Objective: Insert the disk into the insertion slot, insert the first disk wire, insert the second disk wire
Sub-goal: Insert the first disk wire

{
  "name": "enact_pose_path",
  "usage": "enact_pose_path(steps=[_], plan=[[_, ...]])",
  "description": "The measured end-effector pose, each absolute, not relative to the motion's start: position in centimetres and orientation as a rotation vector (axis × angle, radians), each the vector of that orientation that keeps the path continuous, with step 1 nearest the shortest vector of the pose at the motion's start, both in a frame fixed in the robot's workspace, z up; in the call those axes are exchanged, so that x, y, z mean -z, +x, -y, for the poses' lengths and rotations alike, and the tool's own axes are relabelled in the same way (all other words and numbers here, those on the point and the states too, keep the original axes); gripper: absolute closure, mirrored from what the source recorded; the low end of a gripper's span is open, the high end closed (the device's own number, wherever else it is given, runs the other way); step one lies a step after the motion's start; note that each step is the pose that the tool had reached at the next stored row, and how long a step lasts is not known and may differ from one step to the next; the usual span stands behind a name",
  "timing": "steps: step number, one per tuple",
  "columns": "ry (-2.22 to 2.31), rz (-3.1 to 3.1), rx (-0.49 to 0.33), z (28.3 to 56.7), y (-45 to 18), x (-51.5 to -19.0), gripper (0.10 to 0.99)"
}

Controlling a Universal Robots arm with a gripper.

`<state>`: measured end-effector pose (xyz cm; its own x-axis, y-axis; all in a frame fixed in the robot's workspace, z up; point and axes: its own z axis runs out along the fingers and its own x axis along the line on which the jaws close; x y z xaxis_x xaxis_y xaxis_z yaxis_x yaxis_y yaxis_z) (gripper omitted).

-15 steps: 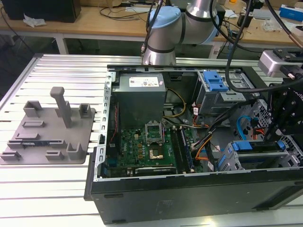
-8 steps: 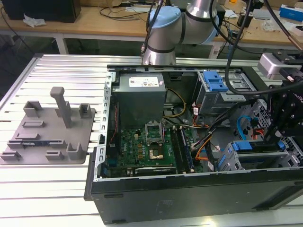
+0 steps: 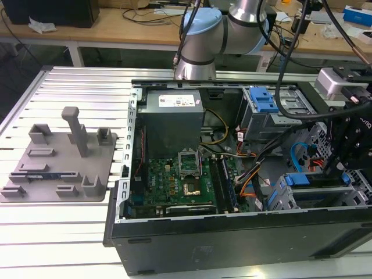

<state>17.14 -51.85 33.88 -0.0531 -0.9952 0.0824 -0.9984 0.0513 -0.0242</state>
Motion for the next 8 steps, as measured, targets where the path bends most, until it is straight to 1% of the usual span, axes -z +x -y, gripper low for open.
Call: enact_pose_path(steps=[8], plan=[[2.131,2.245,-0.116,51.86,17.17,-33.49,0.918]])
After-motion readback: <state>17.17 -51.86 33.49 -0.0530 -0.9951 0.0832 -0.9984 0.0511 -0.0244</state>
